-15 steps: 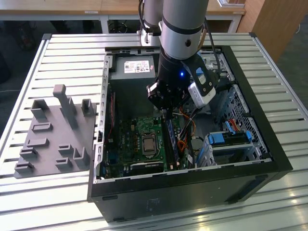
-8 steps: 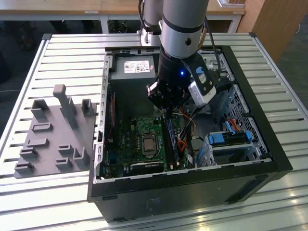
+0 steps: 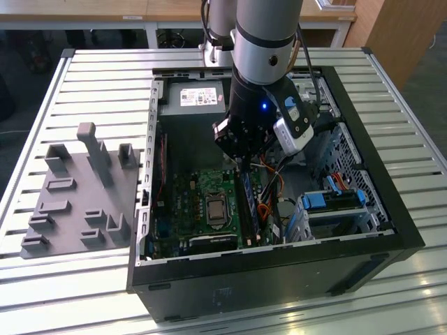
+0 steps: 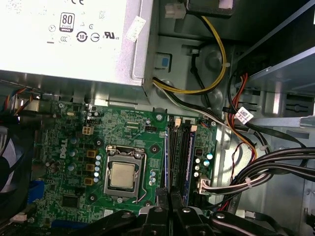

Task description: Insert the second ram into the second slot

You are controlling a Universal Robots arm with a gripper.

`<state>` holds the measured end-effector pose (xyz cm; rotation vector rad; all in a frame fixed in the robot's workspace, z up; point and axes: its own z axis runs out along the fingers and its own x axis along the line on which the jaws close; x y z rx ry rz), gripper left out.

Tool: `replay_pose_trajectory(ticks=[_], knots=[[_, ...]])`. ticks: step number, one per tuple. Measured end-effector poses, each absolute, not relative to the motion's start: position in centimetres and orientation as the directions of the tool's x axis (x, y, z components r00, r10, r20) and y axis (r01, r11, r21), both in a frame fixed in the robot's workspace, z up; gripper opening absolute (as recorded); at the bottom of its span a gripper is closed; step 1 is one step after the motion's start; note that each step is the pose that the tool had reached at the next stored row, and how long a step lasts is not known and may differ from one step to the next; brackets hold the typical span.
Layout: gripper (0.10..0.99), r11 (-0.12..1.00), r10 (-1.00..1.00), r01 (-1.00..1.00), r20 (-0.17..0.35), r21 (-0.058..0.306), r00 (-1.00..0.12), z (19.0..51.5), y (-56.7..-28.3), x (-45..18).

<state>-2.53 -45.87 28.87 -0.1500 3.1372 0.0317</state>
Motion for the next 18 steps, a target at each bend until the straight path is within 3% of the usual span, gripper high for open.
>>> replay_pose_trajectory(ticks=[18], knots=[[0.137,0.998,-0.062,-0.062,-0.002,0.020,-0.998,28.78,-45.87,-2.53]])
